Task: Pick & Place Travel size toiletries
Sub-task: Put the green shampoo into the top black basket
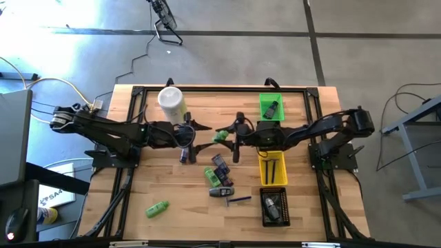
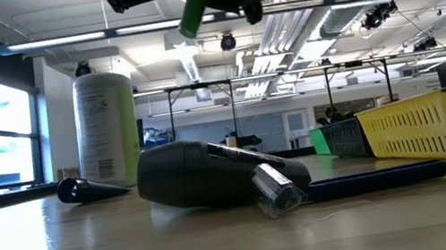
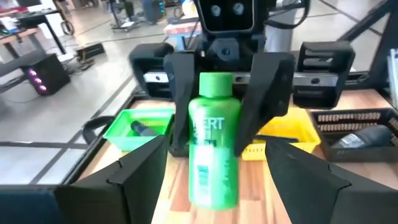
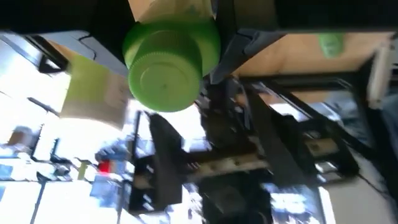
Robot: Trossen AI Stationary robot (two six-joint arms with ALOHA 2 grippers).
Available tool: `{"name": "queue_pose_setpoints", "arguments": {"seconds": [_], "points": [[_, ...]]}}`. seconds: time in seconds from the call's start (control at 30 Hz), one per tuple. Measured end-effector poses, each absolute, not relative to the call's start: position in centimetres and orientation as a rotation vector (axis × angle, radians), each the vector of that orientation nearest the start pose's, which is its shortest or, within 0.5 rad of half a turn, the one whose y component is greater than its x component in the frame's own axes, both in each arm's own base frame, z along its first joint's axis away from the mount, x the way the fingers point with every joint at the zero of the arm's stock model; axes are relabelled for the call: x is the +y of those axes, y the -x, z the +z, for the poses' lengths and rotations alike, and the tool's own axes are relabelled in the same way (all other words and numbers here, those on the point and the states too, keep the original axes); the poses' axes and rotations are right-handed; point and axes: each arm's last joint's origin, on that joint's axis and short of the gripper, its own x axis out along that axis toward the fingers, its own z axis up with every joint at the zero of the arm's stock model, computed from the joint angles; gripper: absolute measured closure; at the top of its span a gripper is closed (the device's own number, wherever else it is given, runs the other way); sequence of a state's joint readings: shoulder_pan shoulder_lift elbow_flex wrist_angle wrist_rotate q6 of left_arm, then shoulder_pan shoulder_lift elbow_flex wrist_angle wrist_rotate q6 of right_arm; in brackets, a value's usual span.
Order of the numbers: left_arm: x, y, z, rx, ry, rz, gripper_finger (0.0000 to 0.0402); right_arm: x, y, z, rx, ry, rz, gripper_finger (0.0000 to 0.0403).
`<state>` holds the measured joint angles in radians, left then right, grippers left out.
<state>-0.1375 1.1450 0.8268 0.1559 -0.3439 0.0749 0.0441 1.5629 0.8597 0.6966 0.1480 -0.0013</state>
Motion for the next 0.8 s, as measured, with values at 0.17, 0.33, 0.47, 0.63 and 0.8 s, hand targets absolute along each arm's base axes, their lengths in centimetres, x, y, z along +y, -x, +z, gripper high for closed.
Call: {"name": "queue_pose_setpoints", "arguments": {"seconds": [0.17, 0.33, 0.47, 0.63, 0.8], "points": [[-2.5, -25.2, 31.2, 0.154, -0.11, 0.202, 0.0137, 0.8, -32.1, 26.5, 0.139, 0.013, -0.2, 0.0242], [-2.5, -25.2, 31.0, 0.177, -0.117, 0.202, 0.0137, 0.4, -29.0, 27.7, 0.29, -0.015, -0.284, 0.0244], [-2.5, -25.2, 30.8, 0.192, -0.125, 0.213, 0.0137, 0.2, -26.4, 28.4, 0.391, -0.065, -0.346, 0.0245], [-2.4, -25.2, 30.8, 0.194, -0.135, 0.216, 0.0137, -0.1, -23.5, 28.8, 0.483, -0.153, -0.426, 0.0241], [-2.4, -25.1, 30.8, 0.201, -0.149, 0.215, 0.0137, -0.2, -22.2, 27.8, 0.56, -0.23, -0.482, 0.0245]]}}
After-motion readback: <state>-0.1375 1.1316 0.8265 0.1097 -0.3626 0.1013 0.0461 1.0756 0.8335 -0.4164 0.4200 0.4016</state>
